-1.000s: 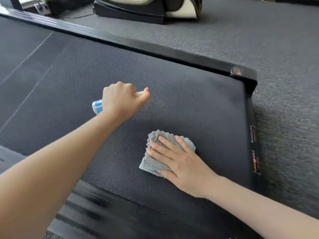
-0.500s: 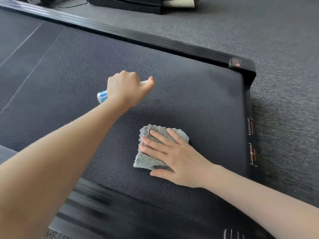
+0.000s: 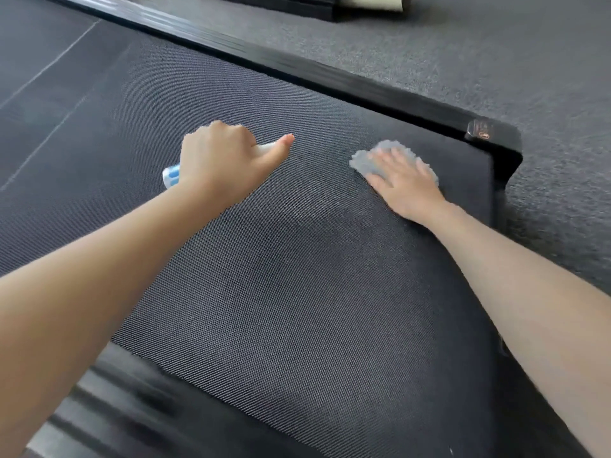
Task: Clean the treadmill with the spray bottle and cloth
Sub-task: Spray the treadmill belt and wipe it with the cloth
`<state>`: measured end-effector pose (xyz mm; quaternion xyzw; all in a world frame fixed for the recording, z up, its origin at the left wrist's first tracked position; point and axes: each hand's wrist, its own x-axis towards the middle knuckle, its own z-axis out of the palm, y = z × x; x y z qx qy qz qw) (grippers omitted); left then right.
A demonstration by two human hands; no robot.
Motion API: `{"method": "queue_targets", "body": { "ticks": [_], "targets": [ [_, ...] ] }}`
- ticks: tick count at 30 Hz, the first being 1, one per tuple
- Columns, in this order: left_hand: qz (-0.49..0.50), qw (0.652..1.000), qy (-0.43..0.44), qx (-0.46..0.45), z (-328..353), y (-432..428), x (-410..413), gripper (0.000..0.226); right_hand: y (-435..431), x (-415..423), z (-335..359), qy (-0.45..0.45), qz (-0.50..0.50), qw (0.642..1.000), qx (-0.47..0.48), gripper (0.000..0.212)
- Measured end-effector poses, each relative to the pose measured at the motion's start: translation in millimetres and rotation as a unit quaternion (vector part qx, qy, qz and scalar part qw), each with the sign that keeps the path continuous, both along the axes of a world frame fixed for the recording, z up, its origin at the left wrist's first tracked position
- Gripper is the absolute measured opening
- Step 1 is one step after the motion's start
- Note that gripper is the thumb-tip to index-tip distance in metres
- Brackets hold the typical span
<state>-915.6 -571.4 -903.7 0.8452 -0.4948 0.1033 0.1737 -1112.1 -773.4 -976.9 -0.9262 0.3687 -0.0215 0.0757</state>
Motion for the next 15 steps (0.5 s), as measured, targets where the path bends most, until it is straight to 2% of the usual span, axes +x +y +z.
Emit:
{"method": "queue_targets", "body": {
  "ticks": [2, 4, 7, 9, 12, 14, 15],
  "targets": [
    [0.001, 1.000, -0.003, 0.004, 0, 9, 7, 0.072, -31, -24, 4, 0.015, -0.122, 0.992, 0.008, 0.054],
    [0.000, 1.000, -0.012, 0.011, -2, 17, 13, 0.074, -49, -39, 1, 0.023, -0.197, 0.980, 0.030, 0.054],
    [0.008, 1.000, -0.012, 0.010, -5, 26, 19, 0.074, -57, -18, -4, 0.034, -0.205, 0.978, 0.025, 0.058],
    [0.010, 1.000, 0.000, 0.002, -6, 26, 19, 0.072, -38, 21, -2, 0.026, -0.138, 0.990, 0.023, 0.057],
    [0.018, 1.000, 0.001, -0.012, -3, 21, 19, 0.072, 39, 84, 1, -0.016, 0.075, 0.997, -0.019, 0.051],
    [0.024, 0.999, 0.001, -0.025, 1, 18, 20, 0.072, 110, 99, 7, -0.052, 0.249, 0.967, -0.028, 0.048],
    [0.026, 0.999, 0.000, -0.031, 3, 17, 21, 0.073, 141, 96, 5, -0.053, 0.345, 0.937, -0.022, 0.045]
  ]
}}
